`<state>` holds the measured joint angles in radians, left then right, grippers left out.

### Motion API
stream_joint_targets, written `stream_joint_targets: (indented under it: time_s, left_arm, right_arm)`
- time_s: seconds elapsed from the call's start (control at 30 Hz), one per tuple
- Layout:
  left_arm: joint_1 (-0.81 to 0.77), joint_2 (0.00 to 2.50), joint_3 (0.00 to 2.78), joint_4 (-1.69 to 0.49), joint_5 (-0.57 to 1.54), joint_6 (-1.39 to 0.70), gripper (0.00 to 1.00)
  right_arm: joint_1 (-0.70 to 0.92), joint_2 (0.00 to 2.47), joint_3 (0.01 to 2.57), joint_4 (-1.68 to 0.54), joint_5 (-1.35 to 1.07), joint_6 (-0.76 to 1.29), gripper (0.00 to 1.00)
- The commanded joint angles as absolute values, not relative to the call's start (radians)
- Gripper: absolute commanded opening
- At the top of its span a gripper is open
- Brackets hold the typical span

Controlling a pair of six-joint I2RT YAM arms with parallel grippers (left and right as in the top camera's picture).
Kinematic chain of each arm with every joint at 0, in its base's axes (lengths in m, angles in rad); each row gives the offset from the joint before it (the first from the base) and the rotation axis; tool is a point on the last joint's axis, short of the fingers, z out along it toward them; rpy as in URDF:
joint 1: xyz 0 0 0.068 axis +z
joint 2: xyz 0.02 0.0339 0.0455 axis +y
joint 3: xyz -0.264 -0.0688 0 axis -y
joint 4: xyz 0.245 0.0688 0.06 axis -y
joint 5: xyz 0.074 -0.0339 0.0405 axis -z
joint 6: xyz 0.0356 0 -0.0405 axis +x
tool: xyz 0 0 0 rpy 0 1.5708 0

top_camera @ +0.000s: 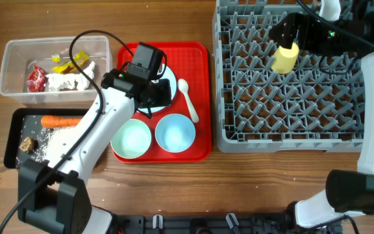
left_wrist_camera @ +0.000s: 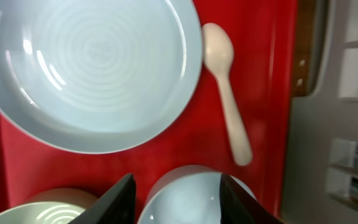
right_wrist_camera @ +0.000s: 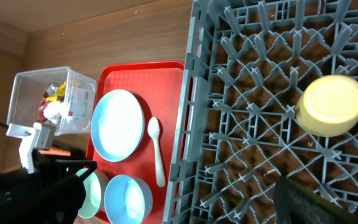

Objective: Sort waste into correct bins and load items into the dishwasher rack

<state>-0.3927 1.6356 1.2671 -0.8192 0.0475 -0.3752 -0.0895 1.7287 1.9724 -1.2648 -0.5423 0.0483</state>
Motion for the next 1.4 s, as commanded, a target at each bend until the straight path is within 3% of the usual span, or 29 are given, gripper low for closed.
stream_joint_targets:
  time_s: [0.0,0.2,0.3,0.4,0.53,0.67,0.83,1.0,1.2,1.37]
  left_arm:
    - [-0.386,1.646,1.262,-0.858,-0.073,-0.348,0.56]
    - [-0.273,1.641,1.266,-0.880,0.045,-0.373,0.52]
    - [-0.217,1.619,1.285,-0.879,0.113,-0.373,0.52]
    - [-0.191,1.612,1.286,-0.864,0.112,-0.373,0.52]
    - [-0.185,1.647,1.280,-0.788,0.057,-0.418,0.53]
    - [-0.185,1.670,1.280,-0.774,0.006,-0.457,0.52]
    - [-0.184,1.670,1.280,-0.778,-0.030,-0.451,0.52]
    - [-0.186,1.670,1.280,-0.764,0.001,-0.447,0.38]
    - [-0.186,1.670,1.280,-0.771,0.001,-0.457,0.34]
    - [-0.228,1.670,1.280,-0.776,0.078,-0.454,0.18]
  right_arm:
    - [-0.090,1.734,1.982,-1.265,-0.547,0.056,1.00]
    - [-0.090,1.734,1.982,-1.256,-0.548,0.066,1.00]
    - [-0.090,1.734,1.982,-1.276,-0.555,0.202,1.00]
    - [-0.082,1.735,1.972,-1.277,-0.554,0.213,1.00]
    - [-0.010,1.737,1.888,-1.263,-0.488,0.200,0.97]
    - [0.106,1.737,1.800,-1.206,-0.452,0.104,0.89]
    - [0.218,1.741,1.703,-1.116,-0.326,0.107,0.87]
    - [0.255,1.747,1.620,-1.043,-0.308,0.139,0.88]
    - [0.299,1.747,1.546,-0.992,-0.315,0.133,0.88]
    - [0.381,1.747,1.545,-0.972,-0.310,0.128,0.87]
